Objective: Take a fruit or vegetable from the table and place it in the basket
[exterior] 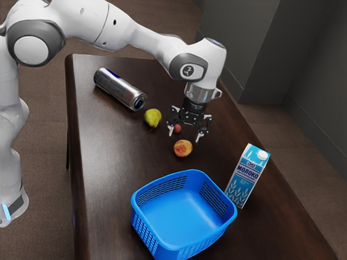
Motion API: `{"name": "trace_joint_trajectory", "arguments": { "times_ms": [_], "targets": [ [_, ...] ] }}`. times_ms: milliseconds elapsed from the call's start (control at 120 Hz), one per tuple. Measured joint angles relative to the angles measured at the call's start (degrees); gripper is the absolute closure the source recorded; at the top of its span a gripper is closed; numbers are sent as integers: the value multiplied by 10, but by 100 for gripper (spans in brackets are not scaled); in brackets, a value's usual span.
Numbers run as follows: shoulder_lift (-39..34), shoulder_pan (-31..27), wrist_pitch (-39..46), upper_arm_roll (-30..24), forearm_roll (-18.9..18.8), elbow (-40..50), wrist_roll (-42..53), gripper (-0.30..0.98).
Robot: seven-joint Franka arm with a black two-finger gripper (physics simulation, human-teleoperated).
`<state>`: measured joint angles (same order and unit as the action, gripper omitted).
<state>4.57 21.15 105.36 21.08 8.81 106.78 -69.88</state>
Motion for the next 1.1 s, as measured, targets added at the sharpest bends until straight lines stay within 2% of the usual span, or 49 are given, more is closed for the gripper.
{"name": "trace_joint_trajectory", "arguments": {
  "times_ms": [192,1100],
  "targets": [
    [2,-23,15,0,2,3,17,0],
    [40,-18,51,-1,23,22,56,0]
  ]
}}
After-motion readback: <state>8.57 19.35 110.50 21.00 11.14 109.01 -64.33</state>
